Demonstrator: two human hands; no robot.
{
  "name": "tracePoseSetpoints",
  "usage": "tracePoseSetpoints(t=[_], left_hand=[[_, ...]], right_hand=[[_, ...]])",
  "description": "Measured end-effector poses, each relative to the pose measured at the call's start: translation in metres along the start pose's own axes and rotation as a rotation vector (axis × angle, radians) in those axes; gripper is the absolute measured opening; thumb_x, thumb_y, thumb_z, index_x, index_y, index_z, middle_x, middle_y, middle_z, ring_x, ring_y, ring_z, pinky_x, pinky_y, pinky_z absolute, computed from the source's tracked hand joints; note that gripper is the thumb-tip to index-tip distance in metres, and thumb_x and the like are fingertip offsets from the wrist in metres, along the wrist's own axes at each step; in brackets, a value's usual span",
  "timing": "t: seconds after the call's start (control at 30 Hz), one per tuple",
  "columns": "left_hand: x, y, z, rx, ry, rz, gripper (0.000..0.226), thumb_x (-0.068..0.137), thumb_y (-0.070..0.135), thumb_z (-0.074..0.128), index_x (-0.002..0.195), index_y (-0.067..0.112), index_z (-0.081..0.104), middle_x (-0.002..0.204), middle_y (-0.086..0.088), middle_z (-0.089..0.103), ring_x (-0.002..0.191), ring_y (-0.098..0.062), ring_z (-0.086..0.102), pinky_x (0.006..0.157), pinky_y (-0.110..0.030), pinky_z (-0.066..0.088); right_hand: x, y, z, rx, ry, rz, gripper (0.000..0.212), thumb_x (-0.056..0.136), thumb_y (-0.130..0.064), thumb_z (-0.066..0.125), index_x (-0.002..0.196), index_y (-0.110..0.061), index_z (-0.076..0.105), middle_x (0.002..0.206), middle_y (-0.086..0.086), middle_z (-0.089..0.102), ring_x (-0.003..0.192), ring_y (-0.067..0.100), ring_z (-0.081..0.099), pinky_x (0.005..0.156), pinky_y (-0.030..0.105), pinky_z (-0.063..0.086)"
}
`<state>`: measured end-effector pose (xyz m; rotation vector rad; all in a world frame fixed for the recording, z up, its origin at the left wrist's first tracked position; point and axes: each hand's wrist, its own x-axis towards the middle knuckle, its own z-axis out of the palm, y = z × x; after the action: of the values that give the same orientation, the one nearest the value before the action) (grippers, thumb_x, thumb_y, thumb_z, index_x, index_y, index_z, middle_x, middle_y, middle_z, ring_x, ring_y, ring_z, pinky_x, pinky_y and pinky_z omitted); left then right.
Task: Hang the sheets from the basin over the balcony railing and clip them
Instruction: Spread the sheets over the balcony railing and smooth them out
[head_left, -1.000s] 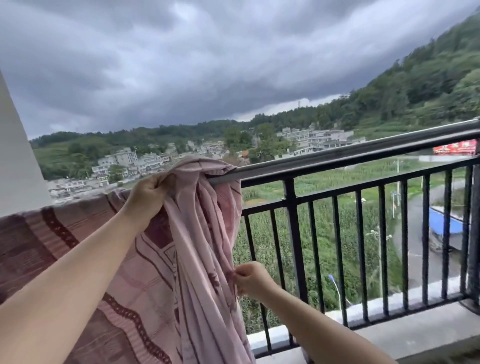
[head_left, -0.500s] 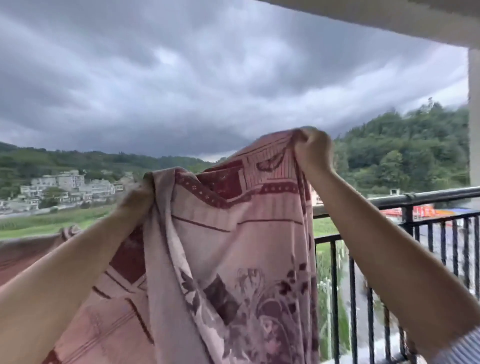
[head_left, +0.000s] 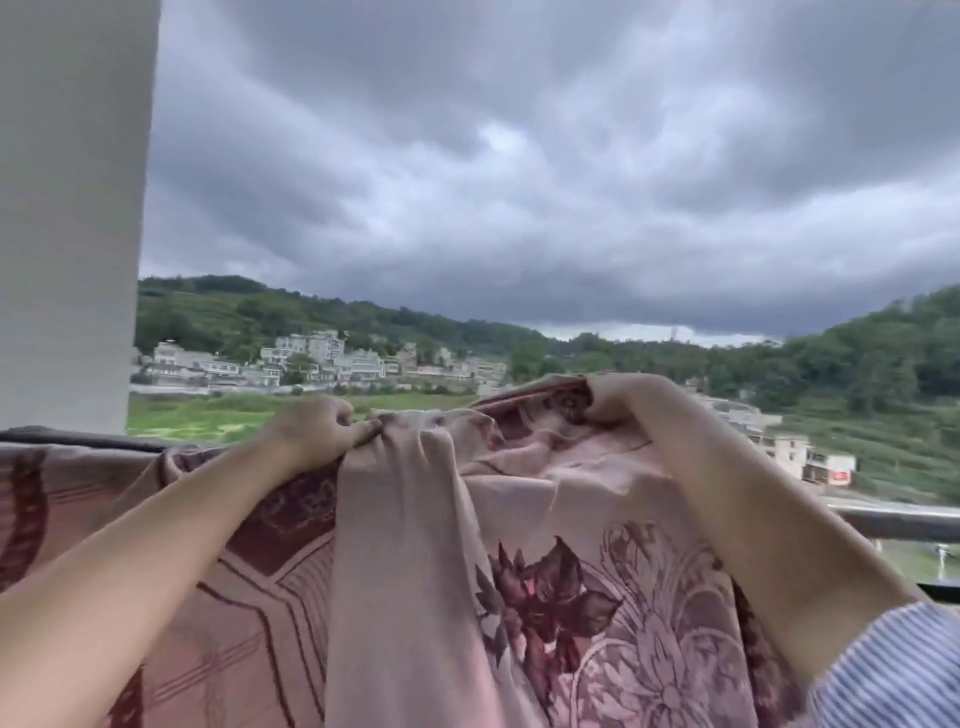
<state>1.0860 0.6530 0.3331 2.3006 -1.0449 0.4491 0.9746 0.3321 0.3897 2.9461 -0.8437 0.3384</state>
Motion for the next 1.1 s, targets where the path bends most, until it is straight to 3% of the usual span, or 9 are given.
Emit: tracePoseSetpoints(t=[0.23,0.4,0.47,0.53,0.6,0.67,0.83,0.97,1.1], left_hand=[[0.025,0.032,-0.035,0.438,0.675,0.375,0.033,0.090,0.027,0.052,0.083,-0.004,0.062,0.080,-0.027,0.066,0.070,-0.040,0.064,0.054,-0.037,0.044],[0.087,0.050,-0.049,0.577,0.881,0.219,0.031,0.087,0.027,0.047,0.077,-0.001,0.057,0.077,-0.022,0.062,0.078,-0.037,0.060,0.059,-0.038,0.048],[0.096,0.041,-0.014,0.665,0.535,0.106,0.035,0.091,0.031,0.038,0.103,0.002,0.052,0.111,-0.021,0.055,0.108,-0.034,0.050,0.086,-0.042,0.043],[0.094,0.024,0.024,0.662,-0.082,-0.086,0.041,0.093,0.030,0.036,0.126,0.006,0.037,0.136,-0.016,0.035,0.127,-0.032,0.031,0.103,-0.043,0.029],[0.087,0.019,0.042,0.636,-0.436,-0.087,0.037,0.089,0.027,0.044,0.121,0.008,0.045,0.130,-0.015,0.046,0.116,-0.029,0.046,0.095,-0.038,0.040],[0.085,0.021,0.041,0.575,-0.467,0.050,0.022,0.089,0.024,0.044,0.100,0.010,0.056,0.108,-0.013,0.058,0.095,-0.026,0.055,0.080,-0.033,0.044],[0.073,0.028,0.026,0.100,-0.299,0.379,0.021,0.092,0.021,0.046,0.074,0.012,0.054,0.067,0.003,0.048,0.059,-0.010,0.043,0.055,-0.017,0.035],[0.070,0.025,0.023,-0.052,-0.247,0.514,0.032,0.088,0.025,0.052,0.072,-0.002,0.059,0.060,-0.001,0.050,0.056,-0.015,0.044,0.057,-0.026,0.038],[0.068,0.027,0.023,-0.059,-0.240,0.631,0.032,0.087,0.025,0.054,0.068,0.000,0.055,0.056,-0.003,0.042,0.053,-0.015,0.037,0.050,-0.019,0.027]], right_hand=[[-0.014,0.032,-0.062,-0.066,0.703,0.137,0.070,0.086,-0.045,0.040,0.142,-0.013,0.013,0.150,0.010,0.021,0.139,0.024,0.014,0.117,0.037,0.009],[-0.009,0.035,-0.131,-0.156,0.945,0.190,0.073,0.086,-0.042,0.048,0.141,-0.009,0.013,0.149,0.011,0.022,0.138,0.025,0.016,0.115,0.035,0.007],[0.020,0.043,-0.103,-0.197,0.640,0.175,0.073,0.079,-0.042,0.050,0.140,-0.015,0.020,0.147,0.009,0.029,0.135,0.024,0.027,0.115,0.035,0.017],[0.030,0.044,-0.053,-0.217,0.165,0.183,0.071,0.068,-0.045,0.056,0.132,-0.020,0.038,0.129,0.005,0.052,0.113,0.022,0.052,0.102,0.035,0.040],[0.006,0.030,-0.012,-0.134,-0.242,0.179,0.059,0.079,-0.042,0.057,0.130,-0.016,0.043,0.119,0.007,0.056,0.102,0.022,0.058,0.090,0.033,0.048],[-0.019,0.011,0.007,0.030,-0.430,0.111,0.050,0.091,-0.033,0.047,0.135,-0.012,0.036,0.136,0.009,0.046,0.118,0.024,0.051,0.100,0.037,0.042],[-0.084,-0.010,-0.004,0.231,-0.253,-0.168,0.036,0.093,-0.027,0.042,0.126,-0.012,0.048,0.125,0.007,0.058,0.107,0.017,0.058,0.099,0.032,0.044],[-0.119,0.004,0.010,0.179,0.232,-0.138,0.031,0.091,-0.024,0.046,0.098,0.000,0.064,0.098,0.015,0.069,0.081,0.023,0.064,0.079,0.031,0.053],[-0.159,0.020,0.045,0.275,0.627,-0.009,0.065,0.086,-0.052,0.036,0.080,0.004,0.067,0.082,0.026,0.070,0.072,0.030,0.067,0.059,0.027,0.049]])
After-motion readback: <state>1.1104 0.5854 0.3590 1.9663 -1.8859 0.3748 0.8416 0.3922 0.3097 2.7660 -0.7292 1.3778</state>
